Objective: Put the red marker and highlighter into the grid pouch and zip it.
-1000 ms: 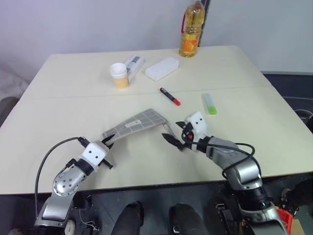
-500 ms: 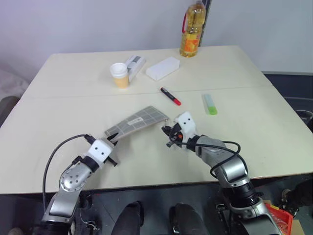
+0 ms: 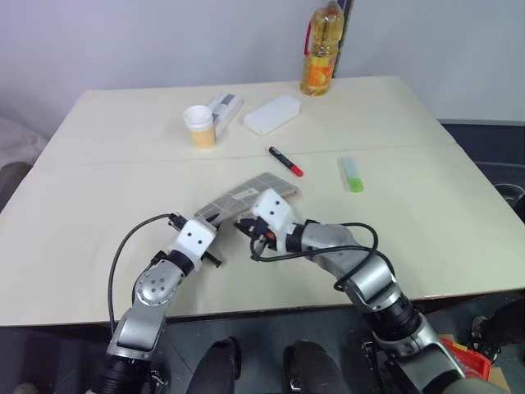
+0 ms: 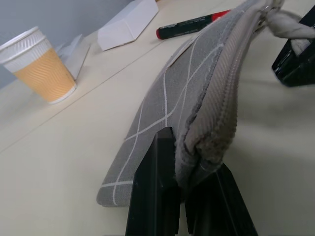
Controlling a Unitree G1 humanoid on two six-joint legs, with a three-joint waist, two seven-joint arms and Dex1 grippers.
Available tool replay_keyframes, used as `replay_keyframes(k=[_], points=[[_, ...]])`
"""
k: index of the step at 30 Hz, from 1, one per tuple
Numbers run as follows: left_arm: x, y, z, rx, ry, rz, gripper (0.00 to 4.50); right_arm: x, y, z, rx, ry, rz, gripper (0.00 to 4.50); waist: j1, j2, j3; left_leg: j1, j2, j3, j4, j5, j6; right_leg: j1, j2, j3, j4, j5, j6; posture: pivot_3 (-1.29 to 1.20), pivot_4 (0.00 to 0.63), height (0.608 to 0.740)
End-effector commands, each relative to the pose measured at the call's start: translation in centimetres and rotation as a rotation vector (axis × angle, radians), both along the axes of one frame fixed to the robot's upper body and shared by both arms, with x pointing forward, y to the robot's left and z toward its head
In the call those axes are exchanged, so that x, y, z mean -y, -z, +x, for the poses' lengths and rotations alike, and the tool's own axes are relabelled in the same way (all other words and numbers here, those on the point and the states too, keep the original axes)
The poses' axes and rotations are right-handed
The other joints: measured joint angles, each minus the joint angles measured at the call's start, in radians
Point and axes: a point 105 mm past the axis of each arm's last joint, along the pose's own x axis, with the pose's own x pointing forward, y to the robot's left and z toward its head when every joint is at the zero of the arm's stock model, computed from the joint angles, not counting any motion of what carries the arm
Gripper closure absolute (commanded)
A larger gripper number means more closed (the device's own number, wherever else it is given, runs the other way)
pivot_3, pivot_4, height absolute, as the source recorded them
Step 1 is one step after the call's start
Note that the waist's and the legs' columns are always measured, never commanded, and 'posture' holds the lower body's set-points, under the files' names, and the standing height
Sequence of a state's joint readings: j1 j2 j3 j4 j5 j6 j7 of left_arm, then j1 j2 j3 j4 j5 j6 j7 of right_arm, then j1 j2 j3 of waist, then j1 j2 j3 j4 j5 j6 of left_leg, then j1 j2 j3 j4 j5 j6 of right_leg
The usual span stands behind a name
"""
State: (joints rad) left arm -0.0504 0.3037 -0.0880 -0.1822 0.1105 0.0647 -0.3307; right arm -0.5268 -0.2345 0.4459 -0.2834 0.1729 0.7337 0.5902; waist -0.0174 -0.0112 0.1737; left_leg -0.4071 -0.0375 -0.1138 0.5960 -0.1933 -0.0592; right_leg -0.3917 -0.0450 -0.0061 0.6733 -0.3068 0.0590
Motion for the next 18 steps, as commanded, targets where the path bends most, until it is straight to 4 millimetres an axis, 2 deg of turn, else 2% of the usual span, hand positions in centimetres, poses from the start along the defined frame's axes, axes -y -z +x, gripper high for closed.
replay_keyframes(k=[1, 7, 11, 15, 17, 18], points=[[0.2, -1.3, 0.2, 0.041, -0.023, -0.013, 4.5, -2.0, -1.5, -1.3, 0.04, -0.117, 0.02, 4.46, 0.001, 0.0, 0.0, 0.0, 0.0, 0.0, 0.0, 0.0, 0.0, 0.0, 0.0, 0.0, 0.0, 0.0, 0.0, 0.0, 0.15, 0.74], [-0.6, -1.9, 0.7, 0.045, -0.099, -0.065, 4.5, -2.3, -1.6, -1.4, 0.058, -0.143, 0.004, 4.46, 0.003, 0.0, 0.0, 0.0, 0.0, 0.0, 0.0, 0.0, 0.0, 0.0, 0.0, 0.0, 0.0, 0.0, 0.0, 0.0, 0.15, 0.74], [-1.2, -2.0, 0.8, 0.053, -0.137, -0.052, 4.5, -0.9, -2.1, -0.5, 0.08, -0.093, 0.012, 4.46, 0.001, 0.0, 0.0, 0.0, 0.0, 0.0, 0.0, 0.0, 0.0, 0.0, 0.0, 0.0, 0.0, 0.0, 0.0, 0.0, 0.15, 0.74], [-3.0, -1.9, 0.8, 0.07, -0.2, 0.012, 4.5, 2.4, -3.0, 1.2, 0.116, 0.018, 0.019, 2.66, 0.003, 0.0, 0.0, 0.0, 0.0, 0.0, 0.0, 0.0, 0.0, 0.0, 0.0, 0.0, 0.0, 0.0, 0.0, 0.0, 0.15, 0.74], [-4.0, -1.6, 0.8, 0.068, -0.233, 0.045, 4.5, 3.8, -3.3, 2.0, 0.124, 0.072, 0.022, 1.62, 0.004, 0.0, 0.0, 0.0, 0.0, 0.0, 0.0, 0.0, 0.0, 0.0, 0.0, 0.0, 0.0, 0.0, 0.0, 0.0, 0.15, 0.74], [-4.4, -1.5, 0.8, 0.064, -0.246, 0.052, 4.5, 4.5, -3.4, 2.5, 0.123, 0.101, 0.02, 1.62, 0.003, 0.0, 0.0, 0.0, 0.0, 0.0, 0.0, 0.0, 0.0, 0.0, 0.0, 0.0, 0.0, 0.0, 0.0, 0.0, 0.15, 0.74]])
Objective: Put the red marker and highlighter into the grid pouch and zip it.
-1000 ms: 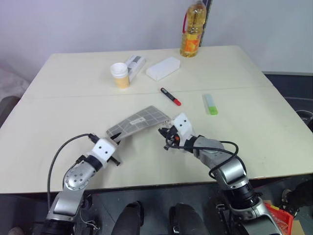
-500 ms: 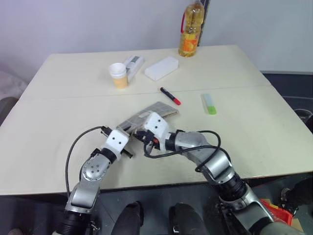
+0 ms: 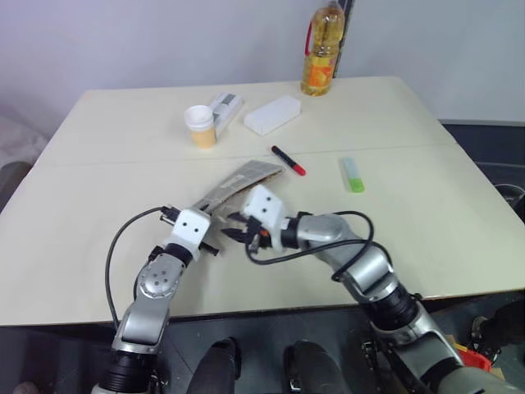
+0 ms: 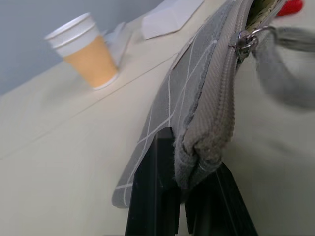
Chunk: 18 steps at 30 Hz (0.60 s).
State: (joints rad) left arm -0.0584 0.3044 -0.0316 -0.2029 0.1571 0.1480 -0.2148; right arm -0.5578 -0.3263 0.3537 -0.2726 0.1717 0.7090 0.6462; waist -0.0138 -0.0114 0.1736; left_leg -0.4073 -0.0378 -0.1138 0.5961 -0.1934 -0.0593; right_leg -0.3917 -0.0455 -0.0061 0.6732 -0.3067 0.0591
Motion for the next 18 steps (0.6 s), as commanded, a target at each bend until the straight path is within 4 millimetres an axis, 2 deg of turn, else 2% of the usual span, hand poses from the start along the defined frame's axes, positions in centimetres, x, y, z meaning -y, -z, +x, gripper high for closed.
replay_keyframes(k=[1, 4, 7, 13, 18], points=[[-1.8, -0.8, 0.0, 0.038, -0.067, 0.037, 4.5, 2.2, -2.0, 1.3, 0.06, 0.084, 0.051, 1.62, -0.001, 0.0, 0.0, 0.0, 0.0, 0.0, 0.0, 0.0, 0.0, 0.0, 0.0, 0.0, 0.0, 0.0, 0.0, 0.0, 0.15, 0.74], [-2.8, -0.7, 0.1, 0.037, -0.102, 0.055, 4.5, 4.7, -1.8, 3.7, 0.051, 0.236, 0.058, 1.62, -0.001, 0.0, 0.0, 0.0, 0.0, 0.0, 0.0, 0.0, 0.0, 0.0, 0.0, 0.0, 0.0, 0.0, 0.0, 0.0, 0.15, 0.74], [-3.2, -0.6, 0.2, 0.037, -0.124, 0.067, 4.5, 7.1, -1.5, 7.4, 0.041, 0.439, 0.088, 1.62, -0.004, 0.0, 0.0, 0.0, 0.0, 0.001, 0.0, 0.0, 0.0, 0.0, 0.0, 0.0, 0.0, 0.0, 0.0, 0.0, 0.15, 0.74], [-2.7, -0.5, 0.5, 0.035, -0.122, 0.039, 4.5, 8.1, -0.5, 12.5, 0.037, 0.609, 0.08, 1.62, -0.006, 0.0, 0.0, 0.0, 0.0, 0.003, 0.0, 0.0, 0.0, -0.001, 0.0, 0.0, 0.0, 0.0, 0.0, 0.0, 0.15, 0.74], [-2.5, -0.7, 0.4, 0.043, -0.115, 0.029, 4.5, 8.7, 0.7, 14.7, -0.007, 0.671, 0.053, 1.62, -0.003, 0.0, 0.0, 0.0, 0.0, 0.006, 0.0, 0.0, 0.0, -0.001, 0.0, 0.001, 0.001, 0.0, 0.0, 0.0, 0.15, 0.74]])
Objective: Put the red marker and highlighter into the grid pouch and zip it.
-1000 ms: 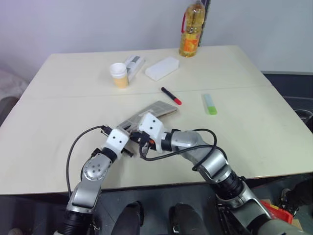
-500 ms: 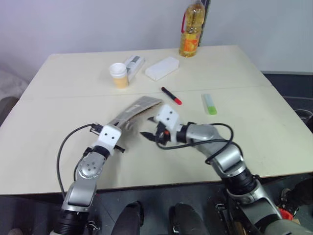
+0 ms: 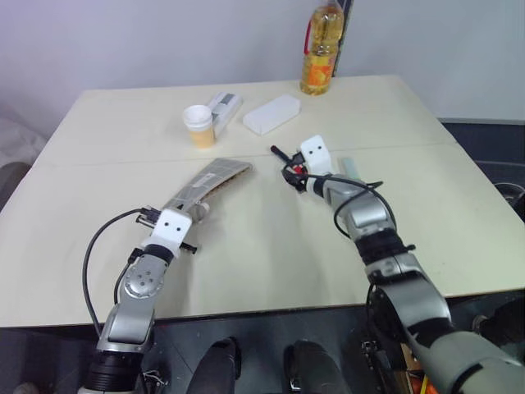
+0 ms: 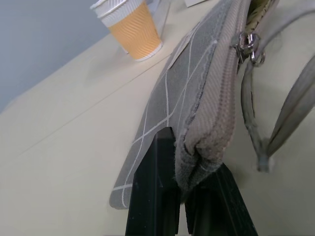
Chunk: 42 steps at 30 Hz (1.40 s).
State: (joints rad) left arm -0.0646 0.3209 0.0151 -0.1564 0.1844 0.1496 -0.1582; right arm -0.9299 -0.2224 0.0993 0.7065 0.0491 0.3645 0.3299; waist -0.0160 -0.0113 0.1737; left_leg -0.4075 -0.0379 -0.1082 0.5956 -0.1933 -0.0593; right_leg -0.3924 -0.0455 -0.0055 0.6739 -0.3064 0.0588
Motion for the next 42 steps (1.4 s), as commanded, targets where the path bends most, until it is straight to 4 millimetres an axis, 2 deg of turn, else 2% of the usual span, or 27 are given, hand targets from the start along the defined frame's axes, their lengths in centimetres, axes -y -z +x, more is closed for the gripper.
replay_keyframes(k=[1, 5, 6, 8, 11, 12, 17, 20, 22, 26, 31, 36, 42], points=[[0.1, -1.1, -0.1, 0.041, -0.001, -0.007, 4.5, 0.4, -0.4, 1.3, 0.016, 0.034, -0.001, 1.62, 0.0, 0.0, 0.0, 0.0, 0.0, 0.0, 0.0, 0.0, 0.0, 0.0, 0.0, 0.0, 0.0, 0.0, 0.0, 0.0, 0.15, 0.74], [0.0, -1.1, -0.3, 0.042, -0.006, -0.01, 4.5, 0.4, 0.4, 1.6, -0.018, 0.04, 0.008, 1.62, -0.002, 0.0, 0.0, 0.0, 0.0, 0.0, 0.0, 0.0, 0.0, 0.0, 0.0, 0.0, 0.0, 0.0, 0.0, 0.0, 0.15, 0.74], [0.0, -1.1, -0.4, 0.042, -0.007, -0.011, 4.5, 0.5, 0.6, 1.6, -0.03, 0.046, 0.013, 1.85, -0.002, 0.0, 0.0, 0.0, 0.0, 0.0, 0.0, 0.0, 0.0, 0.0, 0.0, 0.0, 0.0, 0.0, 0.0, 0.0, 0.15, 0.74], [0.0, -1.1, -0.4, 0.042, -0.009, -0.013, 4.5, 0.6, 0.8, 1.7, -0.035, 0.054, 0.019, 2.48, -0.004, 0.0, 0.0, 0.0, 0.0, 0.0, 0.0, 0.0, 0.0, 0.0, 0.0, 0.0, 0.0, 0.0, 0.0, 0.0, 0.15, 0.74], [0.0, -1.0, -0.5, 0.041, -0.01, -0.016, 4.5, 0.5, 0.6, 1.8, -0.018, 0.054, 0.045, 4.03, -0.004, 0.0, 0.0, 0.0, 0.0, 0.0, 0.0, 0.0, 0.0, -0.001, 0.0, 0.0, 0.001, 0.0, 0.0, 0.0, 0.15, 0.74], [0.0, -1.0, -0.5, 0.041, -0.009, -0.017, 4.5, 0.5, 0.5, 1.8, -0.014, 0.056, 0.052, 4.29, -0.003, 0.0, 0.0, 0.0, 0.0, 0.0, 0.0, 0.0, 0.0, -0.001, 0.0, 0.0, 0.001, 0.0, 0.0, 0.0, 0.15, 0.74], [0.2, -1.1, -0.3, 0.042, 0.004, -0.022, 4.5, 0.8, -0.3, 1.7, 0.038, 0.038, 0.039, 4.28, -0.004, 0.0, 0.0, 0.0, 0.0, 0.0, 0.0, 0.0, 0.0, -0.001, 0.0, 0.0, 0.002, 0.0, 0.0, 0.0, 0.15, 0.74], [0.3, -1.3, -0.1, 0.048, 0.01, -0.029, 4.5, 1.1, -0.5, 0.6, 0.078, -0.024, 0.003, 4.28, -0.001, 0.0, 0.0, 0.0, 0.0, 0.0, 0.0, 0.0, 0.0, -0.001, 0.0, 0.001, 0.002, 0.0, 0.0, 0.0, 0.15, 0.74], [0.5, -1.5, 0.0, 0.053, 0.028, -0.051, 4.5, 1.3, -0.7, -1.7, 0.11, -0.124, -0.017, 4.28, 0.007, 0.0, 0.0, 0.0, 0.0, 0.0, 0.0, 0.0, 0.0, -0.001, -0.001, 0.001, 0.002, 0.0, 0.0, 0.0, 0.15, 0.74], [0.9, -1.6, 0.1, 0.048, 0.075, -0.091, 4.5, 1.5, -0.9, -7.6, 0.118, -0.299, -0.075, 4.28, 0.007, 0.0, 0.0, -0.002, -0.002, -0.003, 0.001, -0.001, 0.001, -0.001, -0.002, 0.0, 0.001, -0.001, 0.001, 0.0, 0.15, 0.74], [2.2, -1.5, 0.3, 0.03, 0.172, -0.107, 4.5, 2.8, -1.1, -11.8, 0.105, -0.351, -0.152, 4.28, -0.004, 0.001, 0.001, 0.001, 0.0, -0.002, 0.001, -0.001, 0.001, 0.0, -0.001, 0.001, 0.001, 0.0, 0.001, 0.0, 0.15, 0.74], [2.9, -1.5, 0.7, 0.015, 0.233, -0.121, 4.5, 3.3, -1.4, -13.3, 0.099, -0.359, -0.168, 4.28, 0.004, 0.001, 0.001, 0.001, 0.001, -0.002, 0.002, -0.001, 0.001, 0.001, 0.001, 0.001, 0.001, 0.0, 0.0, 0.0, 0.15, 0.74], [3.6, -1.6, 1.0, 0.009, 0.285, -0.118, 4.5, 3.7, -1.2, -13.6, 0.086, -0.341, -0.19, 4.28, 0.005, 0.001, 0.001, 0.0, 0.0, -0.002, 0.002, -0.001, 0.001, 0.001, 0.0, 0.001, -0.002, 0.0, 0.001, 0.0, 0.15, 0.74]])
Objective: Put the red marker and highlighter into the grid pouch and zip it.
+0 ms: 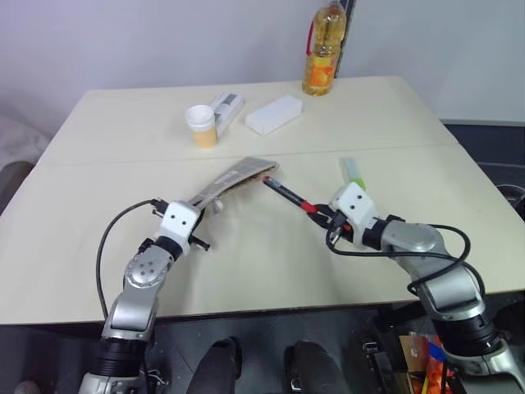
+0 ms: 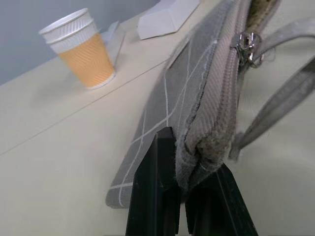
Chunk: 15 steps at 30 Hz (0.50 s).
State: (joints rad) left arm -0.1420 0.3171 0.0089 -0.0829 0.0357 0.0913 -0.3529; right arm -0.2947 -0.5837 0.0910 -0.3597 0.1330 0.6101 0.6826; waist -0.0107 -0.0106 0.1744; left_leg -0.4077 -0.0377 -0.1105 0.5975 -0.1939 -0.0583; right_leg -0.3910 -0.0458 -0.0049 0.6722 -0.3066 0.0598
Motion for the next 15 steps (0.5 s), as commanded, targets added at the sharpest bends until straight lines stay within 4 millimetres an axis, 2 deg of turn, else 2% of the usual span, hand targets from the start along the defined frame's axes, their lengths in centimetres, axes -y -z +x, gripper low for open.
replay_keyframes(k=[1, 12, 15], points=[[0.86, -1.12, 0.14, 0.046, 0.052, 0.004, 4.5, 0.24, -1.33, 0.0, 0.056, 0.014, -0.009, 4.28, 0.0, 0.0, 0.0, 0.0, 0.0, 0.0, 0.0, 0.0, 0.0, 0.0, 0.0, 0.0, 0.0, 0.0, 0.0, 0.0, 0.15, 0.74], [1.41, -0.98, -0.5, 0.047, 0.088, 0.018, 4.5, 0.07, -1.02, 0.39, 0.064, 0.002, -0.058, 4.28, -0.001, 0.0, 0.0, 0.0, 0.0, 0.0, 0.0, 0.0, 0.0, 0.0, 0.0, 0.0, 0.0, 0.0, 0.0, 0.0, 0.15, 0.74], [1.7, -0.92, -0.78, 0.052, 0.119, 0.055, 4.5, -0.21, -1.27, 0.31, 0.104, -0.042, -0.133, 4.28, -0.002, 0.0, 0.0, 0.0, 0.0, 0.0, 0.0, 0.0, 0.0, 0.0, 0.0, 0.0, 0.0, 0.0, 0.0, 0.0, 0.15, 0.74]])
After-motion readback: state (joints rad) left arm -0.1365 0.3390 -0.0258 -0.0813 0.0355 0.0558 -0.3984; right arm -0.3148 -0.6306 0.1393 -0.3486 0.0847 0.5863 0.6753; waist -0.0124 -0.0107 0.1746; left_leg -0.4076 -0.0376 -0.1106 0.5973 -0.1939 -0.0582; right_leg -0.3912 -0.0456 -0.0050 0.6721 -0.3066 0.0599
